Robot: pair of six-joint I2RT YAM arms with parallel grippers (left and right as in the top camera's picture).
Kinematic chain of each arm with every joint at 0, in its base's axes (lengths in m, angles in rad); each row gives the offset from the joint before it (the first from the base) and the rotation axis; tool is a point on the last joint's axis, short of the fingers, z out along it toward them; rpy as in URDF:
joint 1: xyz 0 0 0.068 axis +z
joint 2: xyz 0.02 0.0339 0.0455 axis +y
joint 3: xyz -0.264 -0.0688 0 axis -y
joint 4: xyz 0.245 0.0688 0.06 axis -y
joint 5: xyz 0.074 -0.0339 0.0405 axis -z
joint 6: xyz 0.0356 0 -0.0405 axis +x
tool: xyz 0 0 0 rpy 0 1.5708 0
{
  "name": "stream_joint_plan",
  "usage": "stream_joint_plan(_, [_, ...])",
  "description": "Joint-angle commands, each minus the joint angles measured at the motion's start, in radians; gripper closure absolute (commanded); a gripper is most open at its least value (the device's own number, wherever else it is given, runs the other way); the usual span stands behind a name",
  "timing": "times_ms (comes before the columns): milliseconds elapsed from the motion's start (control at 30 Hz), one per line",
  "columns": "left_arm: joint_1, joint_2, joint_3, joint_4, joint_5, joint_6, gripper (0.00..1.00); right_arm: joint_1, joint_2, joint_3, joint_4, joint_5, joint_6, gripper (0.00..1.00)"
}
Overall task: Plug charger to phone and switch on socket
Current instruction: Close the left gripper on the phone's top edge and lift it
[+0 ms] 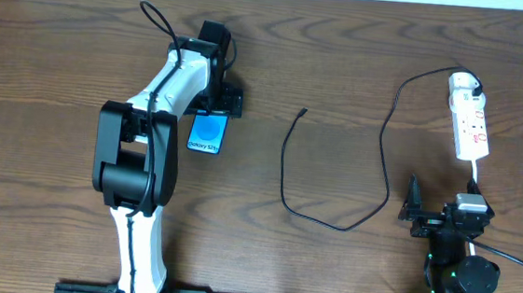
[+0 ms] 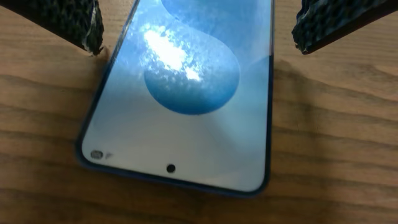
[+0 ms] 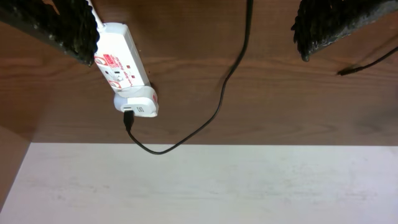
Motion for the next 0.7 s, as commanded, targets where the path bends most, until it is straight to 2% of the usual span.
stream_joint_plan(0, [0.003, 0.006, -0.010, 0.009, -0.032, 0.022, 0.01, 0.008, -0.006, -0.002, -0.004, 0.007, -0.007, 0.01])
stream_joint_plan(233, [0.003, 0.006, -0.069, 0.052, -0.017, 0.041, 0.01, 0.008, -0.006, -0.002, -0.004, 0.007, -0.007, 0.01])
stream_joint_plan(367, [0.003, 0.006, -0.076, 0.051, -0.014, 0.046, 0.02, 0.008, -0.006, -0.002, -0.004, 0.007, -0.007, 0.01])
stream_joint_plan(467, [0.003, 0.006, -0.076, 0.050, 0.042, 0.105, 0.02, 0.008, -0.006, -0.002, -0.004, 0.007, -0.007, 0.01])
stream_joint_plan(667, [0.021, 0.006, -0.076, 0.013, 0.046, 0.108, 0.02, 0.008, -0.006, -0.002, -0.004, 0.007, -0.007, 0.01])
